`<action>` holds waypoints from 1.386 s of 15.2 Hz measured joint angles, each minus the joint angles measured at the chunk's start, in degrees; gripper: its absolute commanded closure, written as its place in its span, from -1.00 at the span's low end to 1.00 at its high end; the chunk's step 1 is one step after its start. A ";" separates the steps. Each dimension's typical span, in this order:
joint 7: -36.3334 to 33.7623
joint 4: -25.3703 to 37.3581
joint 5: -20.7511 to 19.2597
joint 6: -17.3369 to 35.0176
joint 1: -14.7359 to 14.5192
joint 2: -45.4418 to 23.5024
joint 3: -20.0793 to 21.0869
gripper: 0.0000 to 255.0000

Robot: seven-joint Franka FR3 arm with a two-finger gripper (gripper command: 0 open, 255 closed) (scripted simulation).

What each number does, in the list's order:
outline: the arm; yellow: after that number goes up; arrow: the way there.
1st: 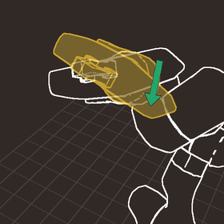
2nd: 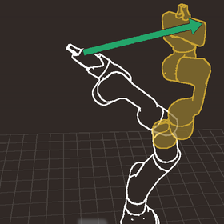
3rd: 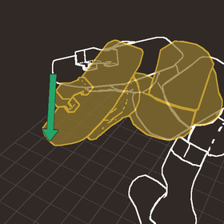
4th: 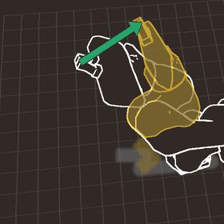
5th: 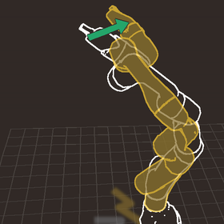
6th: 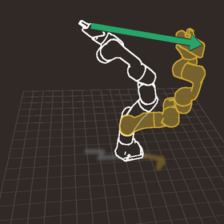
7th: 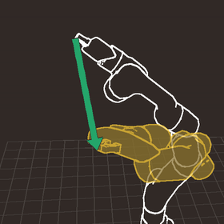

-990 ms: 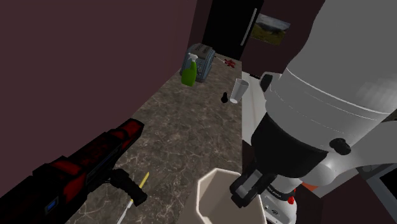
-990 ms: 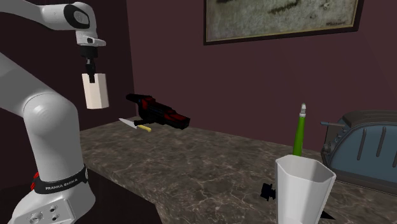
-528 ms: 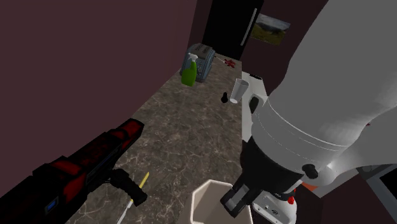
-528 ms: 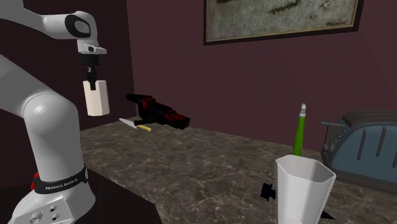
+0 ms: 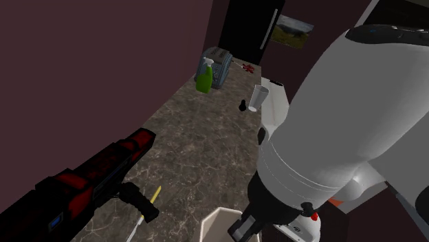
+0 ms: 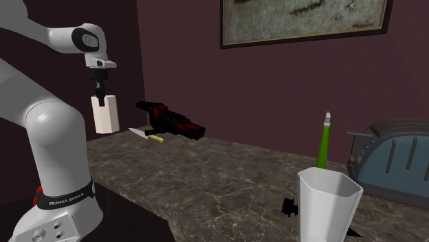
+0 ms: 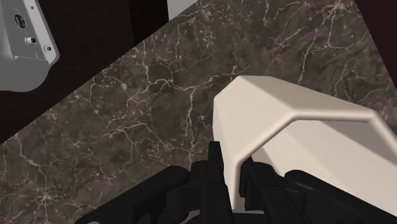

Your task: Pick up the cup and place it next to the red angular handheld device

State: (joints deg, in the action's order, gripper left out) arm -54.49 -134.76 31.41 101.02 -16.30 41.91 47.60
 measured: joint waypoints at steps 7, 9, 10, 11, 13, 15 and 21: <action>0.63 -4.02 1.64 5.27 0.22 -1.00 2.83 1.00; 0.75 -5.13 2.17 6.69 0.19 -1.23 3.61 1.00; 0.82 -5.91 2.56 7.65 0.14 -1.38 4.17 1.00; 0.89 -6.52 2.86 8.40 0.10 -1.48 4.59 1.00; 0.92 -7.35 3.35 9.96 0.31 -2.07 5.65 1.00; 1.13 -8.42 3.86 11.48 0.40 -2.48 6.50 1.00; 1.27 -9.44 4.42 13.56 0.82 -3.37 7.88 1.00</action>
State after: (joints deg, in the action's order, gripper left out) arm -53.21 -144.20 35.83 114.58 -15.49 38.54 55.48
